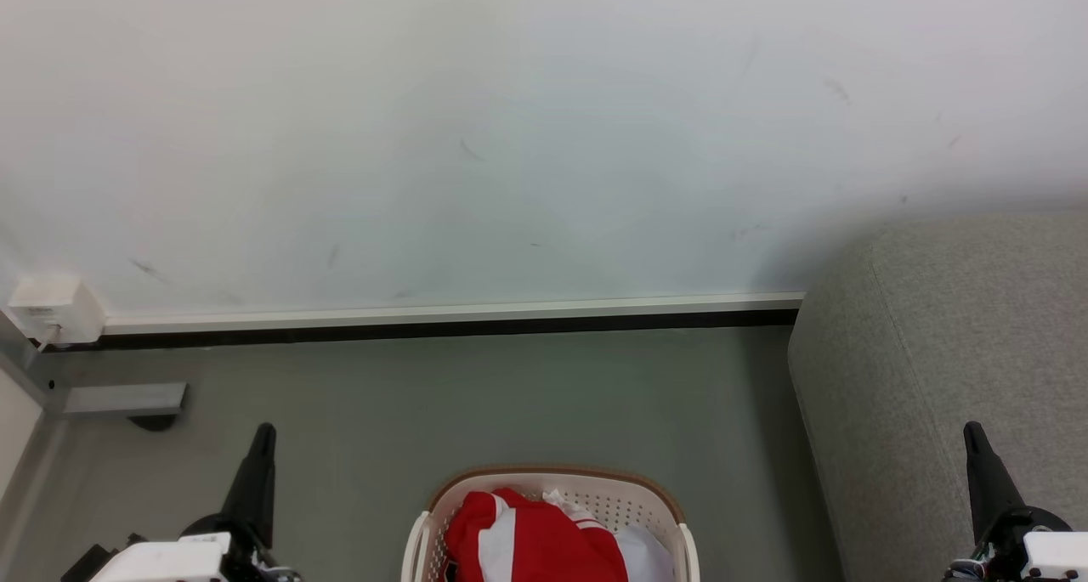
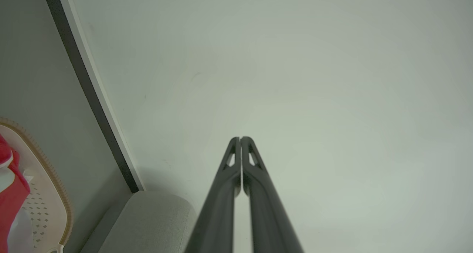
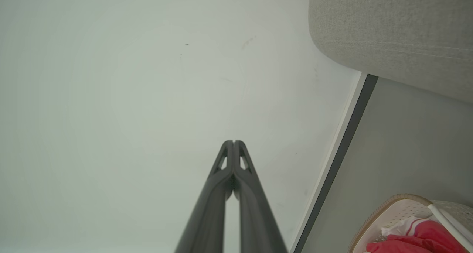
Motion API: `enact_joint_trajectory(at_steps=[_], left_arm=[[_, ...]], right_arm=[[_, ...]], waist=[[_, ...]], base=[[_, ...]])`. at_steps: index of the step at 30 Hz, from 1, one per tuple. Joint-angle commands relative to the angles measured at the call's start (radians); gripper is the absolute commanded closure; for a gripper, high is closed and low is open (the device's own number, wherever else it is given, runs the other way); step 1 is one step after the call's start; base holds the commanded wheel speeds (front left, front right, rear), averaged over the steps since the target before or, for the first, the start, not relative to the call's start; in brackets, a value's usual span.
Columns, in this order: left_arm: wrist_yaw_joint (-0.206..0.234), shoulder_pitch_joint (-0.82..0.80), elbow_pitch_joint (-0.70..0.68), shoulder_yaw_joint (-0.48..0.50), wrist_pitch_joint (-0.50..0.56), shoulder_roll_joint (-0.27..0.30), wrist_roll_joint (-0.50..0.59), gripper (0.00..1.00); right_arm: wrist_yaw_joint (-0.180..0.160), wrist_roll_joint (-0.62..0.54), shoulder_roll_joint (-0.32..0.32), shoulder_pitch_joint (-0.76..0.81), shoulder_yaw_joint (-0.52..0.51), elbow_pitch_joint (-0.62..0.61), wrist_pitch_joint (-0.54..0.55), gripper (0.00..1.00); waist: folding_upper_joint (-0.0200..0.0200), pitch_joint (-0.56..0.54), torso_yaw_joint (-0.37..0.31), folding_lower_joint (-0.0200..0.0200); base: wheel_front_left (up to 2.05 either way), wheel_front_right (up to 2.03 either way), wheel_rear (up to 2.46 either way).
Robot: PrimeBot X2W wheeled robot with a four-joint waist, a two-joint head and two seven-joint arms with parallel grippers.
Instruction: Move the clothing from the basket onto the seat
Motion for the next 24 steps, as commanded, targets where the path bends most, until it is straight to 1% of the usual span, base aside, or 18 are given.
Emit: enact_joint_trajectory(at_steps=[1, 24], left_arm=[[-0.004, -0.007, -0.003, 0.001, 0.003, 0.002, -0.015, 1.0], [-0.004, -0.007, -0.003, 0.001, 0.003, 0.002, -0.015, 1.0]], right_arm=[[-0.002, 0.002, -0.007, -0.012, -0.003, -0.003, 0.002, 1.0], [-0.002, 0.002, -0.007, -0.012, -0.003, -0.003, 0.003, 1.0]], waist=[[-0.0001, 0.0, 0.0, 0.0], [-0.0001, 0.0, 0.0, 0.0]], base=[[0.0, 0.0, 0.0], [0.0, 0.0, 0.0]])
